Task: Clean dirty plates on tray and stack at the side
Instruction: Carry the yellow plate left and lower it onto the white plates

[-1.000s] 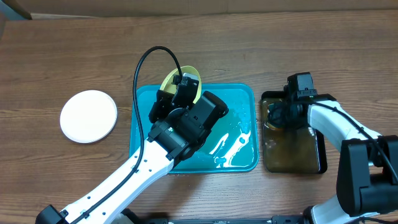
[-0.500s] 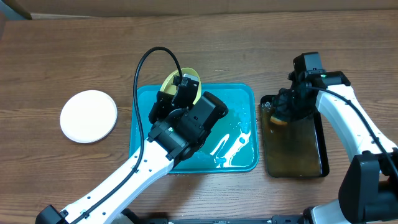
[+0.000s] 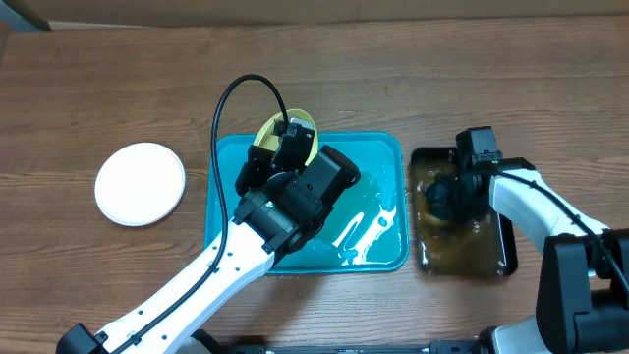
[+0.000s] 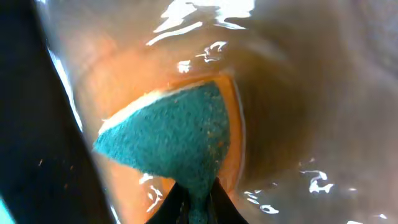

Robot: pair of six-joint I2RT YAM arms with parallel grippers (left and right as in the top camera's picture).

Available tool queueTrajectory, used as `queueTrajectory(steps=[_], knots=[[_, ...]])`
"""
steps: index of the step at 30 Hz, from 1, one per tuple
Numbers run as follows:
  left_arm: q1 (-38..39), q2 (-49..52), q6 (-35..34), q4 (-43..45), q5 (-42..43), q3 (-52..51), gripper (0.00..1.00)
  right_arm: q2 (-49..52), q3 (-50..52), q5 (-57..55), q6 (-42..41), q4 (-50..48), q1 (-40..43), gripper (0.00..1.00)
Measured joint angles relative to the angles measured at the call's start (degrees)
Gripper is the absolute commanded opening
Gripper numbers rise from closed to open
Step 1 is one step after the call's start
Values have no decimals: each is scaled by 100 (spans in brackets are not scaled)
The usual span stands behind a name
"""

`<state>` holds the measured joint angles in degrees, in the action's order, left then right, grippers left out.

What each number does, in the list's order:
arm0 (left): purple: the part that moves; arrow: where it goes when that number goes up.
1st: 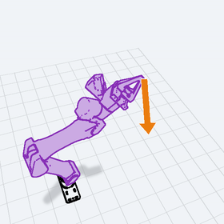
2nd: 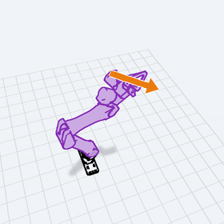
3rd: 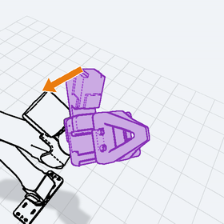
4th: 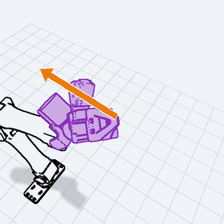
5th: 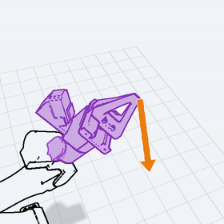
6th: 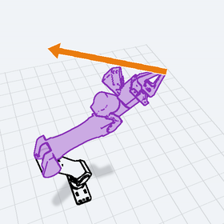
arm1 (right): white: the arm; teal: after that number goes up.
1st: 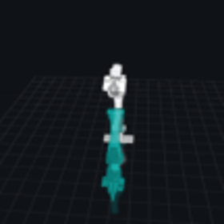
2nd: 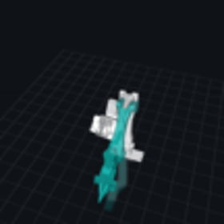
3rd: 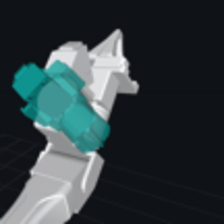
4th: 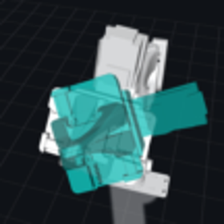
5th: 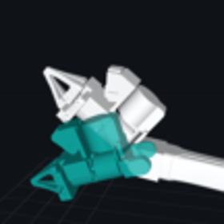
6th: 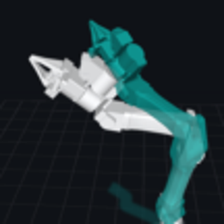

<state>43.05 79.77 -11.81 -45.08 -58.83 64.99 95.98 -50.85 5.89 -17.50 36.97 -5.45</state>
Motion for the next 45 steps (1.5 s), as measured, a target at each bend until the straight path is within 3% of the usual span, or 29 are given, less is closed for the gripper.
queueTrajectory(steps=[4,13,23,28,37,45], knots=[[0,0,0,-15,28,0,4,0,-11,-13,-31,-348,4,4],[-15,0,0,-15,31,0,4,-55,-337,-28,-31,634,7,4],[-761,-111,-164,-339,509,48,4,-1449,-678,-33,-2,1163,9,4],[-1766,-378,-328,-599,1563,170,4,-1478,-684,15,212,1434,11,4],[-4457,-518,-483,-721,3641,181,4,-1475,-684,28,332,1434,11,4],[-6585,-507,-535,-494,4675,181,4,-1475,-684,31,365,1471,11,4]])
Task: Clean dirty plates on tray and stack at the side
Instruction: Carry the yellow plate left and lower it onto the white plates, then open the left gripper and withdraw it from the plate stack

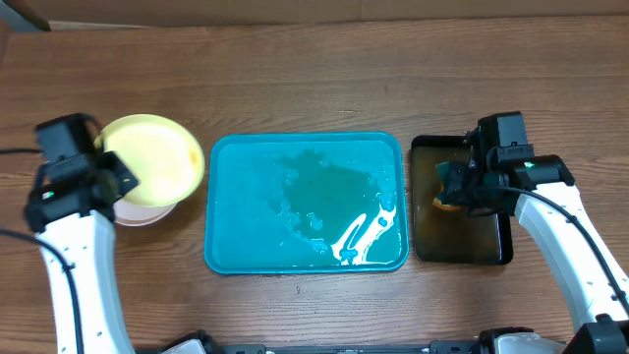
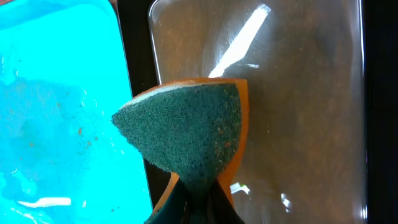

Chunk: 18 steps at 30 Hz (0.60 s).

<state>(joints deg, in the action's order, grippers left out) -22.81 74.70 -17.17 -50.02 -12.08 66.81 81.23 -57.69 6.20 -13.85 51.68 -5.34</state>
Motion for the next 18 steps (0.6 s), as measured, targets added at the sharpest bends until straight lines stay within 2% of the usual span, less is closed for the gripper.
queueTrajectory(steps=[6,17,18], knots=[[-914,369,-140,170,299,4,4,0,0,2,2,22,0,4],[-1272,1504,-267,546,479,9,4,0,0,2,17,42,0,4],[-1272,1582,-267,573,507,9,7,0,0,0,17,44,2,4]])
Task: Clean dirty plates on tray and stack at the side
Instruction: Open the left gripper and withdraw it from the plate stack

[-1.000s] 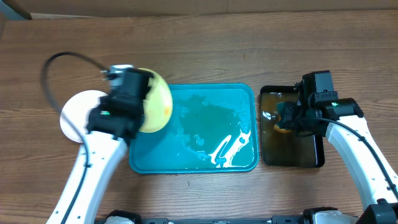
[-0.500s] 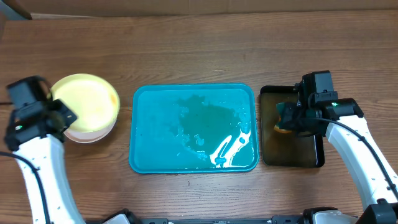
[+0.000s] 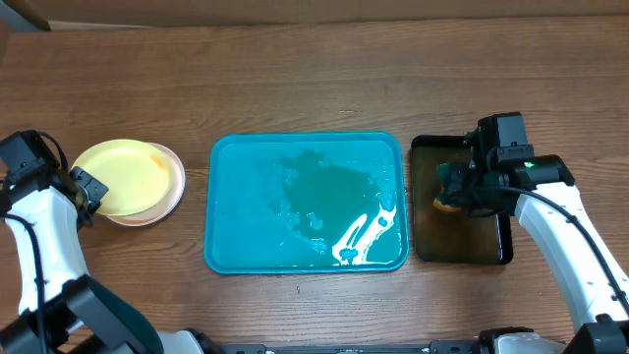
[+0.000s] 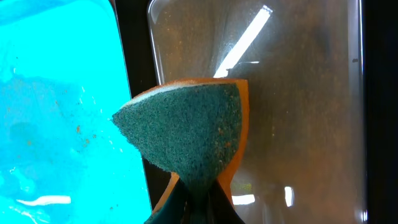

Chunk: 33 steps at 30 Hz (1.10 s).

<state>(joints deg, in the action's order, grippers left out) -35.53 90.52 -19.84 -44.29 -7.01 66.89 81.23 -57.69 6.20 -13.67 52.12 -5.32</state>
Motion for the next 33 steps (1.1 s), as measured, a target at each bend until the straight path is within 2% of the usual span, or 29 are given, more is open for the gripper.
queueTrajectory(steps=[1,3,6,10,18,22,31,33], knots=[[0,46,0,15,17,0,14,0,0,2,0,4,-2,4],[0,127,-33,59,118,0,46,0,0,0,-2,22,-2,4],[2,149,-81,120,240,2,56,0,0,2,4,31,-2,5],[0,149,-105,131,455,2,58,0,0,0,0,31,0,5],[164,94,-33,61,1432,2,59,0,0,479,170,-190,-2,4],[678,-160,144,-155,1676,2,61,0,0,590,214,-284,-2,13],[2350,-557,396,-1003,1856,17,62,15,0,151,168,-820,-2,17],[2629,-557,398,-1113,1836,17,62,81,0,-7,166,-820,-2,21]])
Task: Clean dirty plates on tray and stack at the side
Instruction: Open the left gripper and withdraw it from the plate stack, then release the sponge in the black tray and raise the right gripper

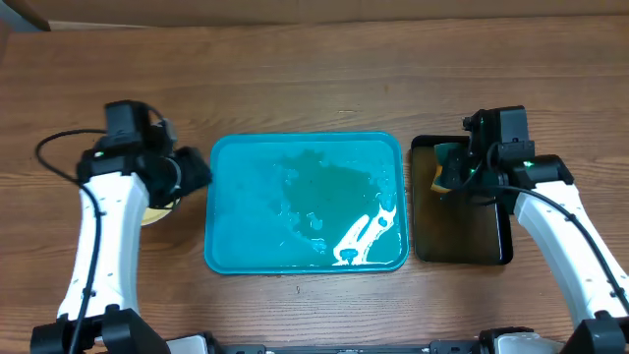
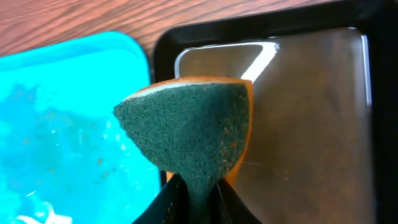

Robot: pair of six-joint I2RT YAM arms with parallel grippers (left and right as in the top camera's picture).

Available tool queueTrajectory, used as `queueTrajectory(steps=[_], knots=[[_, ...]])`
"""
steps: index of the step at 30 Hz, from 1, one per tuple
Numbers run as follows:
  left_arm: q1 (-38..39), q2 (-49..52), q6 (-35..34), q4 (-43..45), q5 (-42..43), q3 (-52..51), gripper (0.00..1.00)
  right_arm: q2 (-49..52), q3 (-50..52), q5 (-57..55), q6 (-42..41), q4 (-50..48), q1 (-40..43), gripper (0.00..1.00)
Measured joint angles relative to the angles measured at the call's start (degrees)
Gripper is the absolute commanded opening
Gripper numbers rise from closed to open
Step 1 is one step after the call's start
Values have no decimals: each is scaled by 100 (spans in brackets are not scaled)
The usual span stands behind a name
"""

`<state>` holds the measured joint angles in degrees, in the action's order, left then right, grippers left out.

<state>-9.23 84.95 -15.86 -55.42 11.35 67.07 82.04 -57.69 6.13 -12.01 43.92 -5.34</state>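
The blue tray lies wet at the table's middle with no plate on it. Left of it, the plate stack shows only as a pale yellow-white sliver under my left arm. My left gripper hovers over the stack's right edge, and its jaws are too dark to read. My right gripper is shut on a green and orange sponge. It holds the sponge above the far left corner of the black basin.
The black basin holds brownish water and stands right of the tray. Streaks of water and foam lie on the tray's near right part. Bare wooden table runs behind everything.
My left arm was at the far left edge with the stack in plain view. It now stands over the stack and hides most of it. The right gripper has shifted the sponge toward the basin's far end.
First my left gripper held a yellow plate over the tray while the right one had the sponge down in the basin water. Then the yellow plate was above the white plate at the left, and the sponge hung out of the water. Then the yellow plate lay on the white one.
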Motion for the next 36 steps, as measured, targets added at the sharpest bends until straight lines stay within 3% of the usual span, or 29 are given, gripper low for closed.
queueTrajectory(steps=[3,10,18,20,21,26,36], knots=[[306,0,2,-138,-20,2,63,162,0,-125,-15,155,0,32],[476,0,46,-634,-46,7,63,387,0,-225,2,358,0,42],[503,-442,219,-846,55,7,77,151,-131,136,101,629,0,51],[568,-776,299,-826,90,9,85,-52,-306,492,240,643,0,61],[614,-896,372,-802,92,9,100,-151,-358,651,321,601,0,70],[1147,-1467,1016,-452,151,37,100,-479,-481,992,745,219,-85,100],[1296,-1320,798,-1327,-44,44,100,-479,-485,839,555,1274,-118,100]])
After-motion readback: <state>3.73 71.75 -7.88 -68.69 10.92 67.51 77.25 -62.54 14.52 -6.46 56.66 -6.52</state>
